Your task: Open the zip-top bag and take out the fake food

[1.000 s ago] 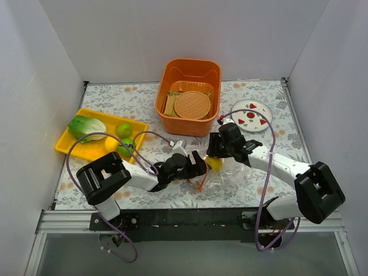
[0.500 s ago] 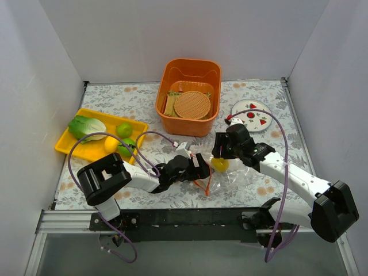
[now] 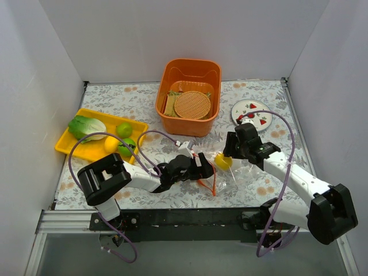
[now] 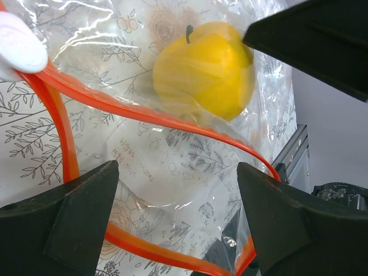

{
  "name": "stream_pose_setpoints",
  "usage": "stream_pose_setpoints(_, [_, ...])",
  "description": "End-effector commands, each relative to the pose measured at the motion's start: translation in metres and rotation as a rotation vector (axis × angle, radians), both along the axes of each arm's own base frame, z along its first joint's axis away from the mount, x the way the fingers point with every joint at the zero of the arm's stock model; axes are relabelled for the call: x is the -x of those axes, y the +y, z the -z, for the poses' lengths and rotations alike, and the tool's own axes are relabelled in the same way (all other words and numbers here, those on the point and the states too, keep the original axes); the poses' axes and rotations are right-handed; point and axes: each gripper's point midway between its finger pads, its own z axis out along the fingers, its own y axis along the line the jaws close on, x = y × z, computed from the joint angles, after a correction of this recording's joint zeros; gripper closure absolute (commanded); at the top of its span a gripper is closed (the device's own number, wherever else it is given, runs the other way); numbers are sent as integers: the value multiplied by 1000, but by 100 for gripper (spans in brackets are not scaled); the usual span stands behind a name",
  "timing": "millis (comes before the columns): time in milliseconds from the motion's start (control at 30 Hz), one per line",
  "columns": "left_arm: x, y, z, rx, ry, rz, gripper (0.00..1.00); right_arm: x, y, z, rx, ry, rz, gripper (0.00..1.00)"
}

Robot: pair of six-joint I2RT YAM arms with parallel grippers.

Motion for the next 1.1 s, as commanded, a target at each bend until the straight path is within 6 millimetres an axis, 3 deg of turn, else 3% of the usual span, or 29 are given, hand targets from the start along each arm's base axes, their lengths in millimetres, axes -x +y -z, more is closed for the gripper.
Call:
stream_pose_setpoints(0, [-3,-9,-13,17,-42,12,17,-17,3,4,-68,6,-11,43])
stream_pose_setpoints(167, [-4,-12,-11,8,-46,17,17,-21,11,6,-119,24,-30,42])
stream_pose_setpoints(433, [-4,-20,-7,-13,-56,33,15,1,16,32,-172,96,-49,48])
stream_pose_setpoints(700, [-1,-32,-1,-47,-71,50,14,15,20,41,-219,119,-61,48])
stream_pose_setpoints(833, [6,-39,3,-90,-86,64,14,11,22,31,-212,88,-84,46])
stream_pose_setpoints(867, [6,-39,4,-95,-83,59,14,13,16,31,-180,102,-73,45])
stream_pose_setpoints(1000, [8,-34,8,-105,-74,41,14,-2,-12,-3,-36,-6,-14,39])
stream_pose_setpoints(1067, [9,-33,8,-98,-71,39,13,0,-27,-13,21,-35,14,38])
